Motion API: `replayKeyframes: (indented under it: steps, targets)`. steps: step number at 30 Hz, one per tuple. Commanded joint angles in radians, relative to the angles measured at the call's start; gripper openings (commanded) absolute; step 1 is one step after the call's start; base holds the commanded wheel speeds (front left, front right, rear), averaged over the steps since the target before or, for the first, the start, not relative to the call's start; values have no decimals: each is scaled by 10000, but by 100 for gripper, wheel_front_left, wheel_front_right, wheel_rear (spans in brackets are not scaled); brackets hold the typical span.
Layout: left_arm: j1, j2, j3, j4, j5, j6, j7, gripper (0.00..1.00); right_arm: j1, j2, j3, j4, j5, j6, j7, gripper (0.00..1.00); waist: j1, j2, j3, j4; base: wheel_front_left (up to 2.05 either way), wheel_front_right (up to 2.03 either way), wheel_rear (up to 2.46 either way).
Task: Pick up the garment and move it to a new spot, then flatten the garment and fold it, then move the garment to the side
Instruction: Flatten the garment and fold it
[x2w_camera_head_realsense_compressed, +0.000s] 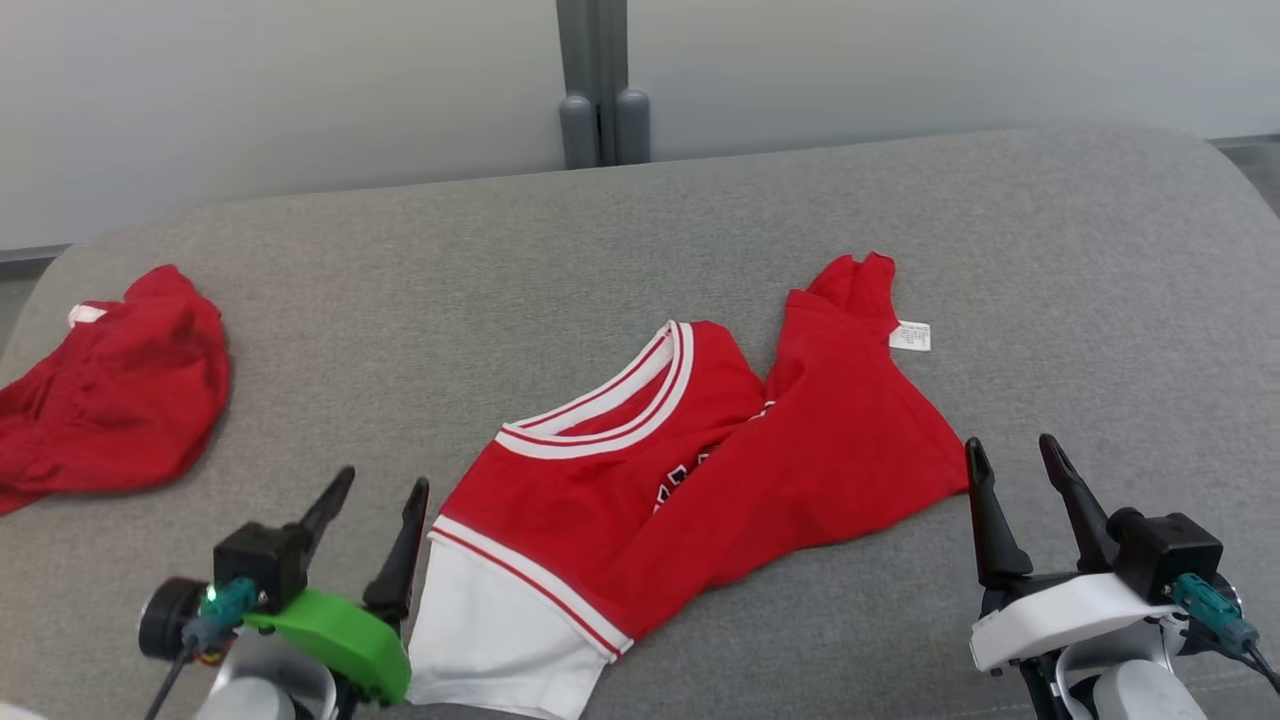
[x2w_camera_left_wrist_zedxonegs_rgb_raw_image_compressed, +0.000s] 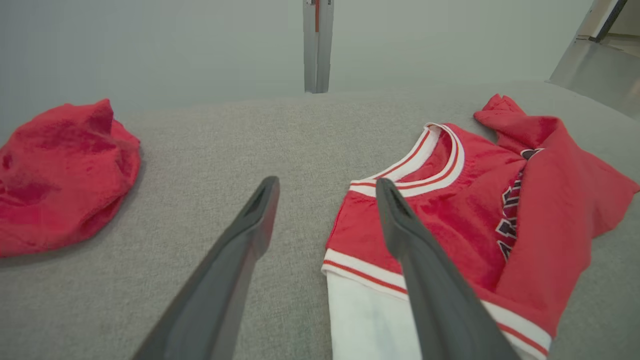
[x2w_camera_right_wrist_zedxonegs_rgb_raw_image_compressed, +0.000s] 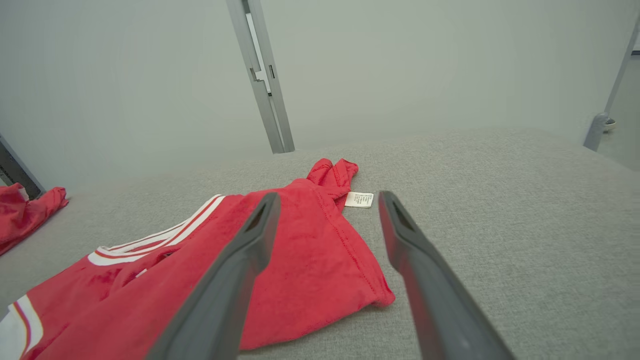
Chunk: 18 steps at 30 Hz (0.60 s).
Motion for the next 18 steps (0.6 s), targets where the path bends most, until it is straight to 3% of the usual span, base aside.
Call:
replayKeyframes:
  steps: [1, 9, 18]
  targets:
    - [-470, 118, 2, 127, 203, -42, 5, 100, -175, -17, 31, 19, 3, -15, -30, 100, 0, 0, 251, -432, 0, 0, 0]
    - [-2304, 58, -4, 1450, 283, -451, 139, 100, -496, 67, 18, 13, -45, -15, -30, 100, 0, 0, 919, -1385, 0, 0, 0]
    - [-3441, -221, -668, 3743, 351, -977, 299, 100, -765, 179, -45, 5, -96, -15, -30, 100, 0, 0, 1467, -1921, 0, 0, 0]
